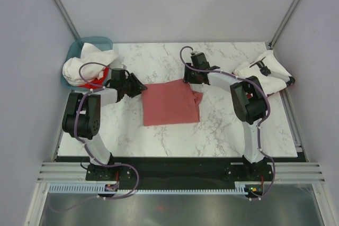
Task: Fold and stack the t-shirts
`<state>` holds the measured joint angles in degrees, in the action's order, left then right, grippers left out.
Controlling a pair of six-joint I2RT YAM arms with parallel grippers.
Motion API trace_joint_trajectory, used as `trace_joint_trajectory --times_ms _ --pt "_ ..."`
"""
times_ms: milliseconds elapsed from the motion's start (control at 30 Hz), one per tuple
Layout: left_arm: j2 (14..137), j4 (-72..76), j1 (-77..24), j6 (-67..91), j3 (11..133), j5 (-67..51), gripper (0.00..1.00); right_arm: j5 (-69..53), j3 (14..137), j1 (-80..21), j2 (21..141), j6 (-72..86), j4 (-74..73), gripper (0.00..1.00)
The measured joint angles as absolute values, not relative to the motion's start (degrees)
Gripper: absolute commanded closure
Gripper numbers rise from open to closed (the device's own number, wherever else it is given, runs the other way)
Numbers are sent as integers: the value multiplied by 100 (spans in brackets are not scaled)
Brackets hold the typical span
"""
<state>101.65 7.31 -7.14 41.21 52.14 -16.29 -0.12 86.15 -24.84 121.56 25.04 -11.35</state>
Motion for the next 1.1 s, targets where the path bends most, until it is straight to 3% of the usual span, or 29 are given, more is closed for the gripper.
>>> trace_joint_trajectory --times_ms 33,200,333,700,1100 --pt "10165 751 -714 4104 5216 -1640 56 -43 8661 -2460 12199 2502 -1114 49" --pt "10300 794 -709 4062 5323 -1673 93 -338 8709 -2342 12392 2528 -1002 81" --pt "10350 836 -709 4038 5354 -1745 98 -617 8702 -2307 12446 2624 -895 100" --pt "9692 954 -797 4038 5177 -2001 98 -788 7710 -2421 11308 2902 -572 100" --pt "9061 989 -1138 4034 5120 -2060 98 355 5948 -2665 9133 3468 -469 100"
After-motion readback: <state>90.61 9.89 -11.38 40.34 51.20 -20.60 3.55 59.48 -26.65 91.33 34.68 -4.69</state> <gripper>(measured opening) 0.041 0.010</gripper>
